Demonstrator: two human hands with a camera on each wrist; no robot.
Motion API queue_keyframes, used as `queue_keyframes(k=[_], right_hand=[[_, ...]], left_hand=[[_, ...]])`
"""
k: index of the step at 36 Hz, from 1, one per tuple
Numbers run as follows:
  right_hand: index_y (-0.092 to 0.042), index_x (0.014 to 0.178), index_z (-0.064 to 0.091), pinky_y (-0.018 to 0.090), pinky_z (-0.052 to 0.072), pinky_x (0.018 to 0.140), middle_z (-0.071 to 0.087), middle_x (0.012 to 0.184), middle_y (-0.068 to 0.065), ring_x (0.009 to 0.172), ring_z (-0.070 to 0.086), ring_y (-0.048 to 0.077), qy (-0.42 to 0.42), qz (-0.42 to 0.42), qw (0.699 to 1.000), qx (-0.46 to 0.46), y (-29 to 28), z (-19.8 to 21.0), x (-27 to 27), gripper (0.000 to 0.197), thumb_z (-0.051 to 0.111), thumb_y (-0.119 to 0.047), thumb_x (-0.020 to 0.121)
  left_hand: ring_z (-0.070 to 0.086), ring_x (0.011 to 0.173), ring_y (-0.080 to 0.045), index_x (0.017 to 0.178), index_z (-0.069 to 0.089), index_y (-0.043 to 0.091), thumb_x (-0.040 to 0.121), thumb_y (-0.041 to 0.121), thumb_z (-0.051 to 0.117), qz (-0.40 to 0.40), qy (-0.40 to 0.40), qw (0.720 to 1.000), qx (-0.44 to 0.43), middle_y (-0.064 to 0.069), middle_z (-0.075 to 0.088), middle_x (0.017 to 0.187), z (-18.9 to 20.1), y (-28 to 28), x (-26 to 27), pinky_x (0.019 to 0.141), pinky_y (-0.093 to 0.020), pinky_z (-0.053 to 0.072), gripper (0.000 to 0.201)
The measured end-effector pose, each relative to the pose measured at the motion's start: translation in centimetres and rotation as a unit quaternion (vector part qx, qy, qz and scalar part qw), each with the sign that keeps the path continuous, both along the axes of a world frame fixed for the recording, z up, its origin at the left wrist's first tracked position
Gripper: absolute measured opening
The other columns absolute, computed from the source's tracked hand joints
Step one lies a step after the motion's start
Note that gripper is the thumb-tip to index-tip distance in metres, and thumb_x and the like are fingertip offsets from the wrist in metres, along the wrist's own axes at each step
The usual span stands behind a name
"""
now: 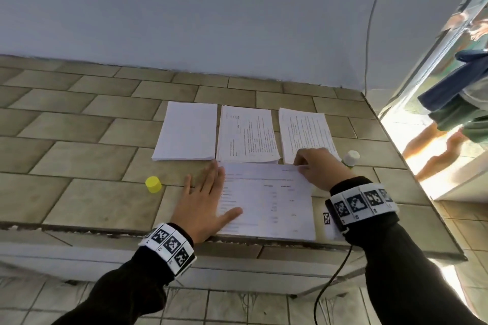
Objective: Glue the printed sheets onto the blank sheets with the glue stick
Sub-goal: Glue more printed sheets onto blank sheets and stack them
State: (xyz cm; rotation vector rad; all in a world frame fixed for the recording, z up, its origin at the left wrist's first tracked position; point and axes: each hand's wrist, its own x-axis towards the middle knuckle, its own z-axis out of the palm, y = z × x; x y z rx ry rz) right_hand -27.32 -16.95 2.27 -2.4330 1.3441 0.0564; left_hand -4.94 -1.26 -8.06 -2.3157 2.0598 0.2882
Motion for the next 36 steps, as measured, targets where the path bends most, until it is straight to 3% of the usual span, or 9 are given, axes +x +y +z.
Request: queue_keyframes(k=[9,11,15,20,23,25,27,31,36], right_hand=[[-0.014,0.09,0.059,0.016,0.041,0.055,0.065,0.079,0.0,0.058,0.062,0.004,-0.18,-0.084,0.98,-0.032,-2.2,6.1,-2.0,0.011,0.055,-0.004,0.092],[-0.013,0.096,0.058,0.018,0.044,0.056,0.067,0.082,0.002,0.054,0.064,0.0,-0.233,-0.128,0.964,-0.029,-3.0,6.0,-1.6,0.008,0.056,-0.006,0.093],[-0.016,0.105,0.052,0.032,0.057,0.069,0.067,0.087,0.003,0.069,0.07,0.016,-0.307,-0.192,0.932,0.027,-3.9,3.8,0.3,0.019,0.06,-0.005,0.091],[-0.015,0.087,0.06,0.036,0.061,0.072,0.069,0.094,0.011,0.068,0.072,0.019,-0.328,-0.215,0.917,0.081,-3.7,-0.2,3.0,0.015,0.06,-0.001,0.089],[-0.008,0.092,0.066,0.031,0.06,0.075,0.071,0.097,0.011,0.072,0.071,0.02,-0.327,-0.234,0.912,0.087,-3.3,-2.1,4.3,0.01,0.06,-0.001,0.09],[-0.005,0.096,0.066,0.018,0.056,0.059,0.07,0.094,0.01,0.066,0.069,0.017,-0.324,-0.249,0.909,0.081,-3.0,-2.8,5.1,0.009,0.059,-0.002,0.091],[-0.006,0.094,0.066,0.016,0.051,0.051,0.07,0.093,0.012,0.066,0.068,0.018,-0.308,-0.254,0.915,0.062,-2.9,-3.4,5.8,0.006,0.062,-0.005,0.09],[-0.017,0.091,0.061,0.03,0.051,0.075,0.064,0.093,0.004,0.085,0.062,0.022,-0.187,-0.205,0.961,-0.006,-3.2,-4.2,6.7,0.006,0.066,-0.017,0.088],[-0.017,0.105,0.061,0.032,0.05,0.082,0.062,0.1,0.002,0.094,0.06,0.022,-0.057,-0.148,0.986,-0.058,-3.2,-4.2,7.7,0.017,0.061,-0.023,0.089]], left_hand=[[-0.018,0.149,-0.019,0.154,-0.012,0.012,0.07,0.088,-0.017,0.008,0.019,0.999,-0.04,-0.006,-0.032,0.158,-0.6,0.1,-0.1,0.121,-0.052,-0.002,0.114],[-0.016,0.149,-0.019,0.155,-0.005,0.011,0.069,0.087,-0.019,0.006,0.013,0.999,-0.032,-0.007,-0.024,0.16,-0.6,0.0,0.0,0.121,-0.052,-0.002,0.116],[-0.017,0.149,-0.019,0.156,-0.002,0.016,0.068,0.086,-0.023,0.002,-0.002,1.0,-0.015,-0.002,-0.013,0.163,-0.6,0.0,0.0,0.12,-0.052,-0.004,0.115],[-0.018,0.149,-0.018,0.157,0.0,0.019,0.069,0.086,-0.022,0.001,-0.002,1.0,-0.019,0.001,-0.013,0.162,-0.6,0.1,0.0,0.12,-0.051,-0.006,0.112],[-0.02,0.148,-0.018,0.156,-0.002,0.02,0.072,0.086,-0.019,-0.001,-0.004,1.0,-0.018,0.002,-0.016,0.161,-0.6,0.1,0.1,0.12,-0.051,-0.006,0.108],[-0.021,0.148,-0.017,0.156,-0.002,0.02,0.073,0.085,-0.017,-0.001,-0.002,1.0,-0.02,0.002,-0.016,0.162,-0.5,0.2,0.2,0.12,-0.051,-0.007,0.107],[-0.023,0.147,-0.017,0.156,-0.004,0.02,0.073,0.085,-0.017,-0.001,-0.004,1.0,-0.016,0.002,-0.017,0.161,-0.5,0.2,0.2,0.12,-0.05,-0.008,0.106],[-0.025,0.147,-0.017,0.155,-0.008,0.021,0.074,0.084,-0.018,-0.003,-0.003,1.0,-0.015,0.002,-0.021,0.16,-0.4,0.3,0.2,0.12,-0.05,-0.009,0.104],[-0.028,0.145,-0.017,0.153,-0.015,0.023,0.08,0.083,-0.009,0.0,0.002,1.0,-0.014,0.002,-0.025,0.159,-0.6,0.3,0.2,0.12,-0.051,-0.009,0.094]])
